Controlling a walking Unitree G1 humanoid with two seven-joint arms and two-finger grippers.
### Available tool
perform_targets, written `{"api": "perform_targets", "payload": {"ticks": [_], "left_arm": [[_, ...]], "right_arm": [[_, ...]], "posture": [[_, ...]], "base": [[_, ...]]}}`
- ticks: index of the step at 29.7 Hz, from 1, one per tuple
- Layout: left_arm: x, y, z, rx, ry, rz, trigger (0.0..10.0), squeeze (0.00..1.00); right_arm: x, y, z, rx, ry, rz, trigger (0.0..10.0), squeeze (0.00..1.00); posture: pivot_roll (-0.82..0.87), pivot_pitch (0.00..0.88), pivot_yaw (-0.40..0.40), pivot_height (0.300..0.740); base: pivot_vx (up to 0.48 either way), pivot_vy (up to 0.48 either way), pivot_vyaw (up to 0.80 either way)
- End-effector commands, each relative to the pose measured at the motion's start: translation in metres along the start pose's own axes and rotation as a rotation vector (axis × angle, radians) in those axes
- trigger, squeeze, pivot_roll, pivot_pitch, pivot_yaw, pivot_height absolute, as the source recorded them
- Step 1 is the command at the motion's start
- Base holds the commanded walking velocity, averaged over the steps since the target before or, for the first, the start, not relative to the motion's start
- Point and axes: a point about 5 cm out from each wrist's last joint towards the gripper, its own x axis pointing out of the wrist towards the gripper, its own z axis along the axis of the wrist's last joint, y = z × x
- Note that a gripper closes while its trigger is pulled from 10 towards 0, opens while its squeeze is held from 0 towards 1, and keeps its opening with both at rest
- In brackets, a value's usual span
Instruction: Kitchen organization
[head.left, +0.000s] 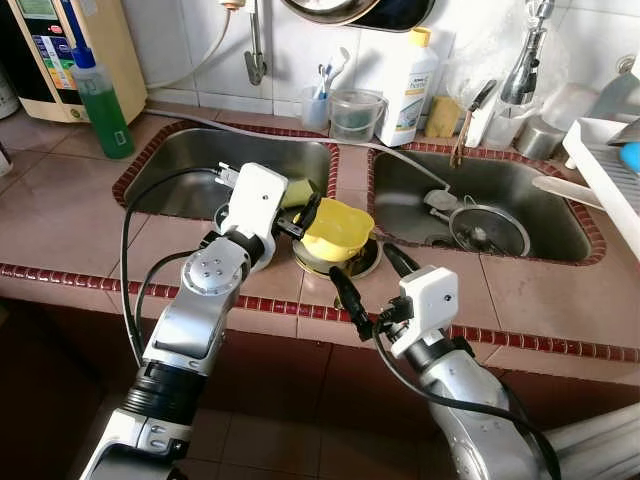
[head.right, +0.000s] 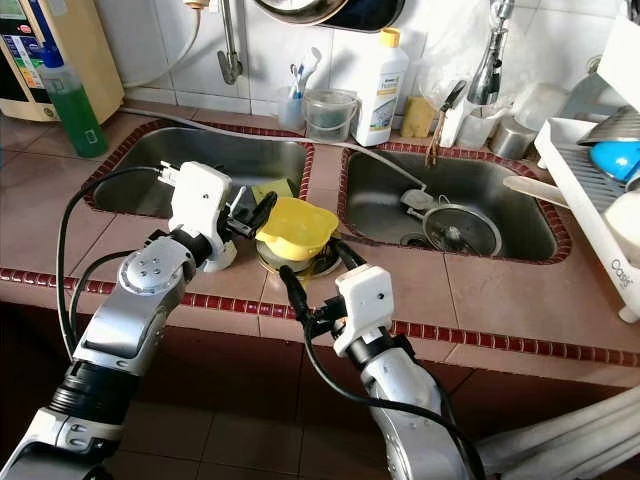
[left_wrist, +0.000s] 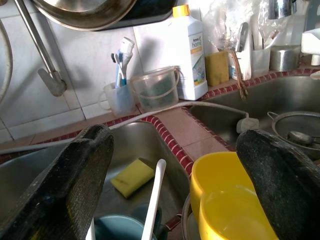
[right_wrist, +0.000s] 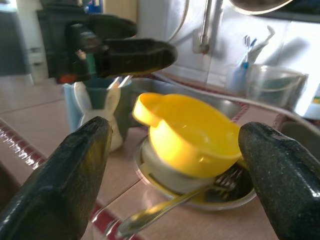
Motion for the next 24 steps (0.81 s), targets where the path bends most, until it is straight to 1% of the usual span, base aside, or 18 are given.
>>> {"api": "perform_targets", "payload": {"ticks": [1,3,7,9,12,13,14,15,16,24], "left_arm": [[0.004,0.001,0.003,0.013,-0.006,-0.011,10.0,0.00],[0.007,0.001,-0.001,0.031,0.024,-0.014,10.0,0.00],[0.008,0.001,-0.003,0.033,0.042,-0.011,10.0,0.00],[0.011,0.002,-0.008,0.034,0.079,-0.015,10.0,0.00],[0.014,0.005,-0.010,0.036,0.098,-0.002,10.0,0.00],[0.014,0.006,-0.010,0.019,0.096,-0.007,3.1,0.00],[0.015,0.006,-0.010,0.006,0.093,-0.011,2.4,0.00],[0.015,0.007,-0.010,0.007,0.091,-0.009,0.5,0.00],[0.016,0.008,-0.009,0.003,0.087,-0.008,0.0,0.00],[0.019,0.013,-0.003,0.008,0.058,-0.007,0.0,0.00]], "right_arm": [[-0.003,0.001,0.004,-0.005,-0.004,0.009,10.0,0.00],[-0.005,0.004,0.007,-0.006,-0.002,0.020,10.0,0.00],[-0.005,0.006,0.008,-0.005,-0.004,0.027,10.0,0.00],[-0.006,0.011,0.010,0.006,-0.003,0.039,10.0,0.00],[-0.006,0.013,0.011,0.009,-0.001,0.043,10.0,0.00],[-0.007,0.014,0.011,0.010,0.000,0.044,10.0,0.00],[-0.007,0.014,0.011,0.012,0.001,0.045,10.0,0.00],[-0.007,0.015,0.012,0.012,0.003,0.045,10.0,0.00],[-0.007,0.015,0.012,0.013,0.005,0.044,10.0,0.00],[-0.009,0.015,0.012,0.010,0.023,0.037,10.0,0.00]], "posture": [[-0.20,0.080,-0.024,0.732],[-0.20,0.086,-0.020,0.732],[-0.20,0.086,-0.020,0.732],[-0.21,0.093,-0.017,0.732],[-0.21,0.095,-0.016,0.732],[-0.21,0.097,-0.014,0.732],[-0.21,0.097,-0.014,0.732],[-0.21,0.097,-0.013,0.732],[-0.21,0.097,-0.013,0.732],[-0.21,0.097,-0.013,0.732]], "base": [[0.000,0.000,0.00],[0.000,0.000,0.00],[0.000,0.000,0.00],[0.000,0.000,0.00],[0.000,0.000,0.00],[0.000,0.000,0.00],[0.000,0.000,0.00],[0.000,0.000,0.00],[0.000,0.000,0.00],[0.000,0.000,0.00]]}}
